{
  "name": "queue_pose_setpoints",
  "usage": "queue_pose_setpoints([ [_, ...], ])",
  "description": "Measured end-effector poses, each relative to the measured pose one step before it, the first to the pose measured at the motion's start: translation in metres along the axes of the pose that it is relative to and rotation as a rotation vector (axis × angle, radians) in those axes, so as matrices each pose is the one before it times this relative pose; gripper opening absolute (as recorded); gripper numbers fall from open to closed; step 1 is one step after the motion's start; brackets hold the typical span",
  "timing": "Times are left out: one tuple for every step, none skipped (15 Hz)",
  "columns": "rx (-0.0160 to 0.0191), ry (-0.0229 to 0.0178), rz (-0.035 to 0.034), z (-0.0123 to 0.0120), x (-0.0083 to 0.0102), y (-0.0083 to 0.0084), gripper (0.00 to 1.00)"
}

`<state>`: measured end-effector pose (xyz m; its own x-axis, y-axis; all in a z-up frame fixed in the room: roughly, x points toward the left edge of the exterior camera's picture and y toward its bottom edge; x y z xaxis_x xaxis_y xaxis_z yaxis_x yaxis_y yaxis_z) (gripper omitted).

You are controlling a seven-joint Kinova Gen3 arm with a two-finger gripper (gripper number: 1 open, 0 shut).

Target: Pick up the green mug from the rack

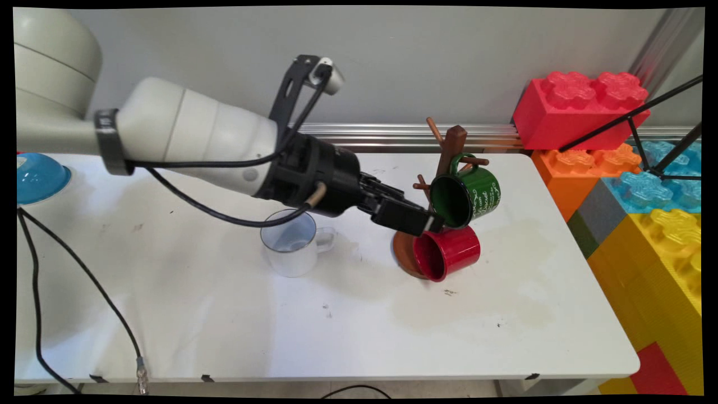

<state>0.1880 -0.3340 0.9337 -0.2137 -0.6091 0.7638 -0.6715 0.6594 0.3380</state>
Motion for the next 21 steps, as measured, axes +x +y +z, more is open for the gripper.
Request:
queue_pose_setpoints([
  [0.00343, 0.00338, -0.00619, 0.00485, 0.00001, 0.00111, 1.00],
  [0.00333, 0.00276, -0.00630, 0.00491, -0.00028, 0.00085, 1.00],
  [0.00236, 0.00289, -0.00520, 0.00395, -0.00040, 0.00074, 1.00],
  [0.00119, 0.00250, -0.00348, 0.00276, -0.00014, 0.00055, 1.00],
  [0.00110, 0.00350, -0.00512, 0.00416, -0.00019, 0.00077, 1.00],
  [0.00168, 0.00401, -0.00627, 0.00521, -0.00043, 0.00069, 1.00],
  [0.00140, 0.00411, -0.00539, 0.00443, -0.00023, 0.00046, 1.00],
  [0.00189, 0.00480, -0.00622, 0.00556, -0.00025, 0.00023, 1.00],
  [0.00135, 0.00308, -0.00360, 0.00318, -0.00009, 0.00012, 1.00],
  [0.00138, 0.00473, -0.00470, 0.00406, 0.00018, 0.00013, 1.00],
  [0.00096, 0.00389, -0.00386, 0.00356, 0.00020, 0.00024, 1.00],
  [0.00254, 0.00393, -0.00500, 0.00444, -0.00001, 0.00010, 1.00],
  [0.00320, 0.00521, -0.00570, 0.00492, 0.00015, 0.00010, 1.00],
  [0.00215, 0.00435, -0.00622, 0.00505, 0.00003, 0.00012, 1.00],
  [0.00133, 0.00338, -0.00612, 0.00435, 0.00011, -0.00001, 1.00],
  [0.00054, 0.00392, -0.00678, 0.00479, 0.00004, -0.00001, 1.00],
  [-0.00148, 0.00406, -0.00740, 0.00464, 0.00013, 0.00003, 1.00],
  [-0.00161, 0.00353, -0.00666, 0.00372, 0.00005, -0.00016, 1.00],
  [-0.00107, 0.00359, -0.00672, 0.00428, 0.00003, -0.00043, 1.00],
  [-0.00173, 0.00298, -0.00628, 0.00425, 0.00012, -0.00032, 1.00],
  [-0.00069, 0.00291, -0.00566, 0.00325, 0.00007, -0.00049, 1.00],
])
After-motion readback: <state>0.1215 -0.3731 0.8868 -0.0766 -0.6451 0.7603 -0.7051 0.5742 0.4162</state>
